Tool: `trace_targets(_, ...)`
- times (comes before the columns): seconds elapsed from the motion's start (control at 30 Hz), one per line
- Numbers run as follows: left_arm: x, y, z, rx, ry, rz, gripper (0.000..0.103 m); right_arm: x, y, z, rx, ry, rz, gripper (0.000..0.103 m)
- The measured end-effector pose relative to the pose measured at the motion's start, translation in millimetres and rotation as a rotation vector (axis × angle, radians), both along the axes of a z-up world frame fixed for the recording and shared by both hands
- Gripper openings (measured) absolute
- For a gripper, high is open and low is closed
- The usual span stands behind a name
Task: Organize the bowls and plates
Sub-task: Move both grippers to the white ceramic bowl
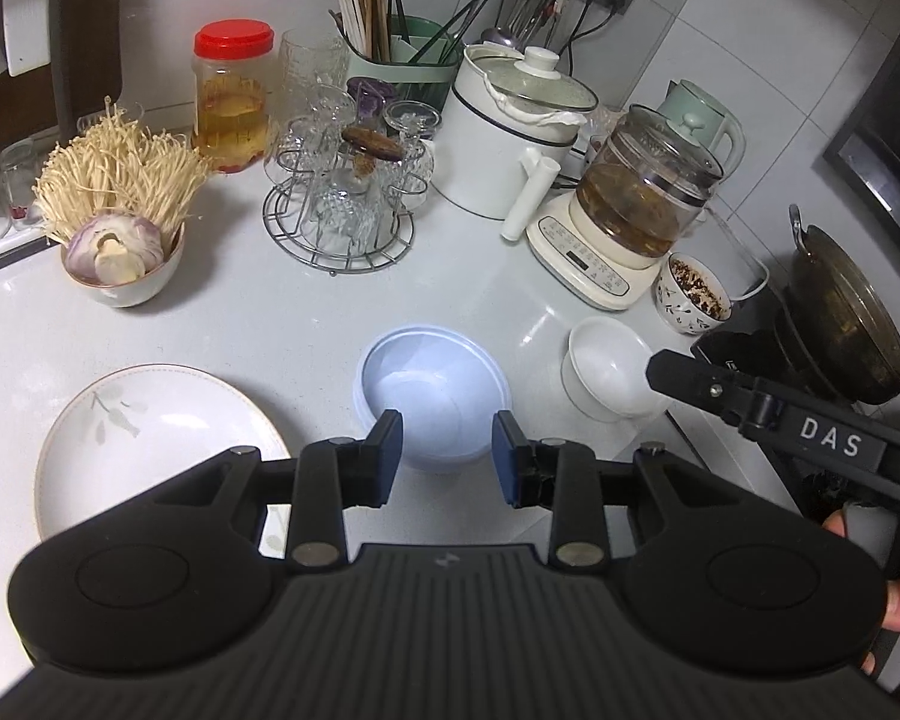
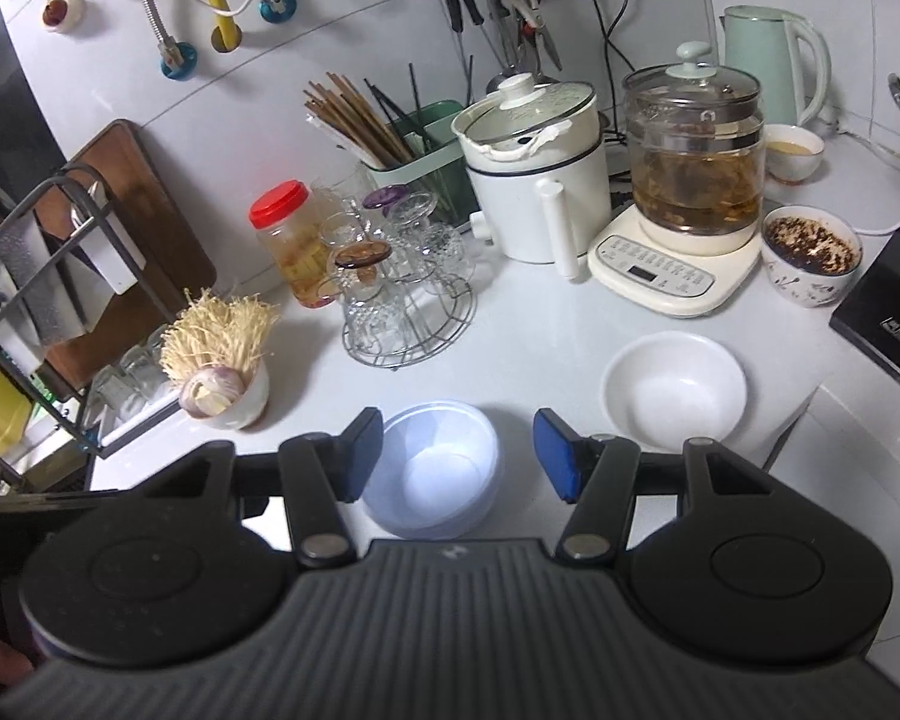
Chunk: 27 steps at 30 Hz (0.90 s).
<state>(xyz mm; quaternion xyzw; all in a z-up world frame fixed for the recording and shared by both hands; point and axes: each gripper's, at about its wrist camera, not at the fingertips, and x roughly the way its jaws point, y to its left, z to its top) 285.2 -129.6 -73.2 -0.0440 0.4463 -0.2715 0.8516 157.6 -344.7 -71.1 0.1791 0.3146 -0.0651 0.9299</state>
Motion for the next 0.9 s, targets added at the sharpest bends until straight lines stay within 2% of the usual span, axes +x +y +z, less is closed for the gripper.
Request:
trace_targets(0.33,19.3,-40.8,-6.4,-0.026,0.013,-0.031,0.037,8.2,-35.9,-9.6,0.016,0.023,-0.054,0.059)
trace_targets(0.63,40.6,-79.1,-31.6,0.002,0.031,-0.041,0.037,18.9,-77.4,-25.1,-0.022,0.065,-0.08,0.058)
trace_targets(0.73,40.3,-90.0,-33.1,0.009,0.014,-0.052,0.037,19.9,-91.0,-33.1,0.015,0.077,-0.1,0.058)
trace_targets(0.9,40.4,-109.8,-31.7,-0.013,0.043,-0.059,0.037,15.6,-109.3,-34.8,0.031,0.099,-0.129,0.058)
